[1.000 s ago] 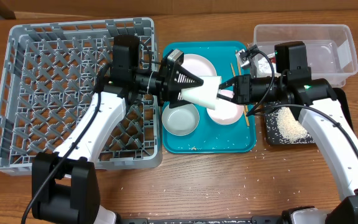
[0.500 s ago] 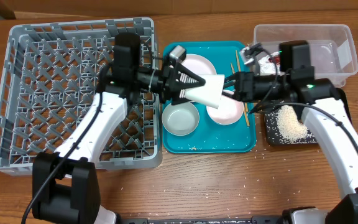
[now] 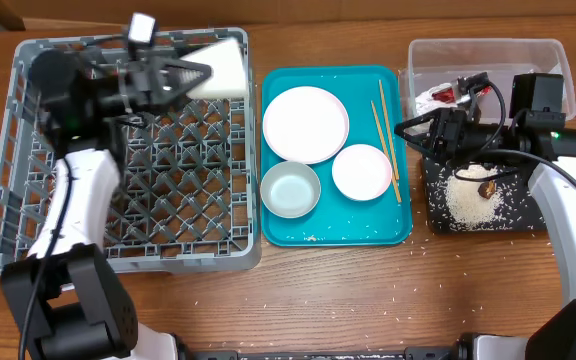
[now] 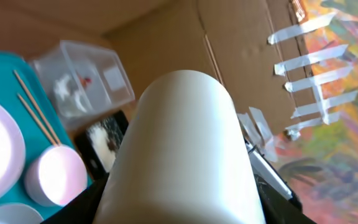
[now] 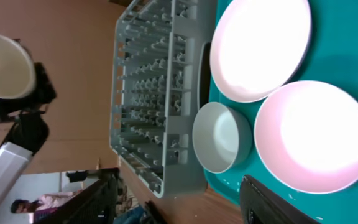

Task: Sort waste into correct bins and load items into the dishwasher
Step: 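Carry the cup with the left gripper and set it upside down in the rack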

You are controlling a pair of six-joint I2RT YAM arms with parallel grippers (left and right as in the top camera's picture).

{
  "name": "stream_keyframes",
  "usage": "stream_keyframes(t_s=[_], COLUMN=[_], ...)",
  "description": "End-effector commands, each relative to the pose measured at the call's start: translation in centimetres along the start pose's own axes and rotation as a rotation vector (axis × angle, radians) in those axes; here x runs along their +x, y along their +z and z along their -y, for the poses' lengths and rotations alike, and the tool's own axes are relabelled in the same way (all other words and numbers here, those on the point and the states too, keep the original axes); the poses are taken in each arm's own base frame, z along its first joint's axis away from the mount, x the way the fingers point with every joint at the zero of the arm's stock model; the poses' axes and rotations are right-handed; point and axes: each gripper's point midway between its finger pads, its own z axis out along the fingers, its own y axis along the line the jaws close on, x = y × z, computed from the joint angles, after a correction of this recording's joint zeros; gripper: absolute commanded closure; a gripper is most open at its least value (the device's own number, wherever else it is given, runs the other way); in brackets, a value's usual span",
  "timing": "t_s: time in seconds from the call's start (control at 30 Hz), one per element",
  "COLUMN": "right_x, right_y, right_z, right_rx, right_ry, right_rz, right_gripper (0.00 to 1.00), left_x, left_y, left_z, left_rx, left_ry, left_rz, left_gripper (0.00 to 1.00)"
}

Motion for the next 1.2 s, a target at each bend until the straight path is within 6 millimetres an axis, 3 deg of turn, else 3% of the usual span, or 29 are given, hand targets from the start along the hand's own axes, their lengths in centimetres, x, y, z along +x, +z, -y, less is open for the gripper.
stream_keyframes(t_s=[0.0, 0.2, 0.53, 0.73, 1.0, 1.17], right_x=[-0.2, -0.2, 0.1, 0.1, 0.1, 0.1], right_y=[0.1, 0.0, 0.0, 0.0, 0.0, 0.0], right_z=[1.1, 2.2, 2.5, 2.5, 2.5, 2.5], right_rx=[0.068, 0.129, 0.144, 0.144, 0.144, 0.144], right_ry=[-0.029, -0.015, -0.006, -0.004, -0.003, -0.003], right_rz=[0.008, 0.013, 0.007, 0.005, 0.005, 0.005], right_gripper=[0.34, 0.3, 0.25, 0.22, 0.21, 0.21], left_x=[-1.2, -3.2, -8.4, -10.2, -11.2, -12.0], left_y=[-2.4, -6.3, -11.4, -11.9, -11.6, -11.7], left_z=[1.0, 1.8, 5.2, 7.7, 12.1, 13.8], left_rx=[-0.024, -0.065, -0.105, -0.133, -0.144, -0.146], left_ry=[-0.07, -0.026, 0.035, 0.064, 0.162, 0.177], left_rz=[0.055, 0.162, 0.397, 0.419, 0.41, 0.451], left_gripper=[0.85, 0.84, 0.81, 0.82, 0.82, 0.83])
